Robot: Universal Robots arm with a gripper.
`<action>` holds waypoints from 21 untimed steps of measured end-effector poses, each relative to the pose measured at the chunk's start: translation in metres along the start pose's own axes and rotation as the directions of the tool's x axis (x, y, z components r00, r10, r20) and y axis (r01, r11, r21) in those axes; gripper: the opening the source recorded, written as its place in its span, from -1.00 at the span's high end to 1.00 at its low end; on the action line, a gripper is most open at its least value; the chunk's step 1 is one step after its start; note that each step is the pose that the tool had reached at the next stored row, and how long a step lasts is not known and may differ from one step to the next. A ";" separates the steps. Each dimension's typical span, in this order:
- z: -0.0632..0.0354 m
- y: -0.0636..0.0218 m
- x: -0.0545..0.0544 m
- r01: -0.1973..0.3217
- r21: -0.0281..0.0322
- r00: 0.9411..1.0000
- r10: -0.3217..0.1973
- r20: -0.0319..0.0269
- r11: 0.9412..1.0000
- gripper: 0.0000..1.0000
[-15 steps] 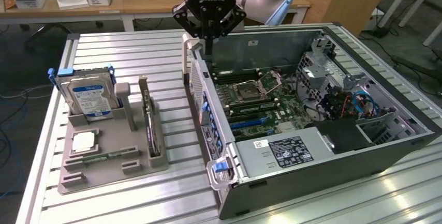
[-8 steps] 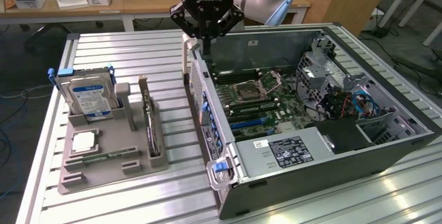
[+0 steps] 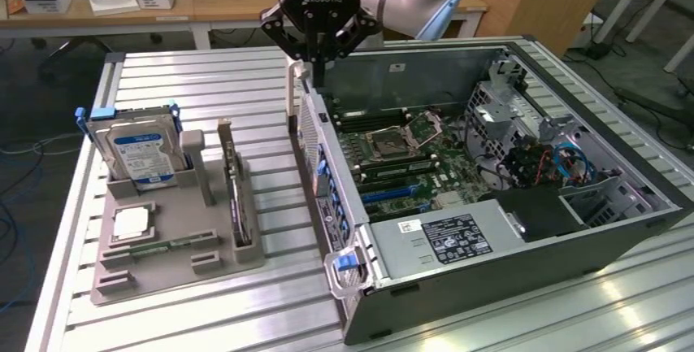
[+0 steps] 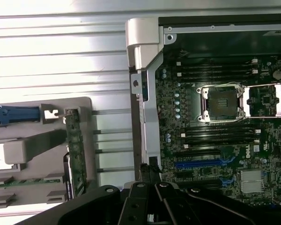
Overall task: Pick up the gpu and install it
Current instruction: 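Reach for the gpu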
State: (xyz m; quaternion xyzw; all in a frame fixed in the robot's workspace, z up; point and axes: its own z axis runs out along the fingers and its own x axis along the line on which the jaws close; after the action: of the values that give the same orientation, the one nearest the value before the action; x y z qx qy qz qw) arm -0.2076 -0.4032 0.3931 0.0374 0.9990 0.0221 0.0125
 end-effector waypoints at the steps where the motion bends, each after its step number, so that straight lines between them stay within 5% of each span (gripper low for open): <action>1: 0.0000 -0.0001 0.001 0.000 0.000 1.000 0.000 0.000 1.000 0.80; 21: -0.0004 -0.0021 0.017 0.000 0.000 1.000 0.000 0.000 1.000 0.80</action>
State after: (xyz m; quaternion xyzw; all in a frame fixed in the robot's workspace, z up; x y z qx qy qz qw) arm -0.2244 -0.4041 0.3931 0.0374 0.9990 0.0221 0.0125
